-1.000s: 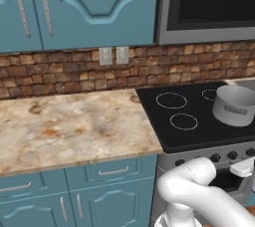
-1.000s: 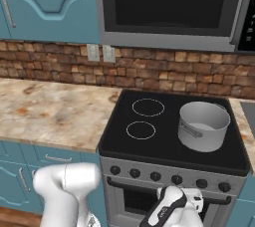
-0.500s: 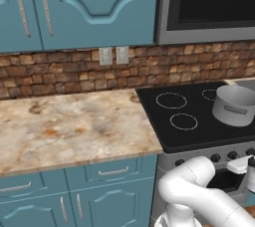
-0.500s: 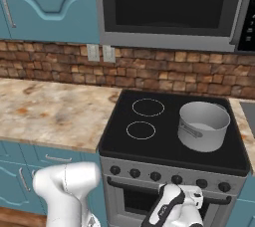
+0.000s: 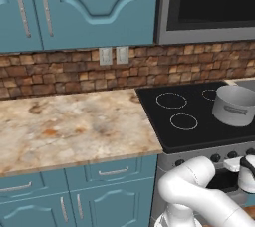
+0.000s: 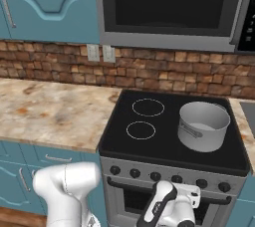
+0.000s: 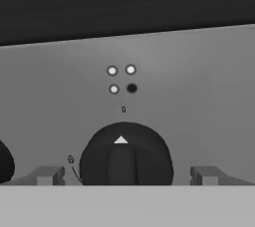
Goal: Turn on the front right burner of the stove.
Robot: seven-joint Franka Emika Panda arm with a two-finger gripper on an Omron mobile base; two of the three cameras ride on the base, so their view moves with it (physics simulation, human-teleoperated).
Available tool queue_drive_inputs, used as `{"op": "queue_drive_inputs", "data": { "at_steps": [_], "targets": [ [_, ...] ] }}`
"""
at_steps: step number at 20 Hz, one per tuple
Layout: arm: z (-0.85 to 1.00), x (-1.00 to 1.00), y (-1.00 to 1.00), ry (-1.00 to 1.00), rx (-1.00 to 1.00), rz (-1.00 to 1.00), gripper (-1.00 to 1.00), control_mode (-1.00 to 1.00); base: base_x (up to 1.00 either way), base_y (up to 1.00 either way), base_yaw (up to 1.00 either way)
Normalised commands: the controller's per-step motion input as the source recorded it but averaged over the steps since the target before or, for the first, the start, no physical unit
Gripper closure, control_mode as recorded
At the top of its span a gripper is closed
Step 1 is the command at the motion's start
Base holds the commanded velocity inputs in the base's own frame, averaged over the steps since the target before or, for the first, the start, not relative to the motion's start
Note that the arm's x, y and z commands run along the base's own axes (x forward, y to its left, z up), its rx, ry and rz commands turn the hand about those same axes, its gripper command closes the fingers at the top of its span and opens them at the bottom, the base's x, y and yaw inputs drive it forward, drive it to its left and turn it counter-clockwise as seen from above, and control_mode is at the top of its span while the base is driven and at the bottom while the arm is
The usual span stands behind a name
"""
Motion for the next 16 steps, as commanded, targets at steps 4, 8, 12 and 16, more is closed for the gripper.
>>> {"op": "queue_drive_inputs", "data": {
  "at_steps": [4, 8, 12, 16],
  "targets": [
    [-0.03, 0.22, 0.00, 0.00, 0.03, 0.00, 1.00, -1.00, 0.00, 0.00, 0.00],
    [-0.03, 0.16, -0.03, 0.01, 0.00, 0.00, 1.00, -1.00, 0.00, 0.00, 0.00],
    [-0.04, 0.03, 0.00, 0.03, 0.00, 0.00, 1.00, -1.00, 0.00, 0.00, 0.00],
    [-0.07, 0.00, -0.12, 0.01, 0.00, 0.00, 1.00, -1.00, 0.00, 0.00, 0.00]
  ]
}}
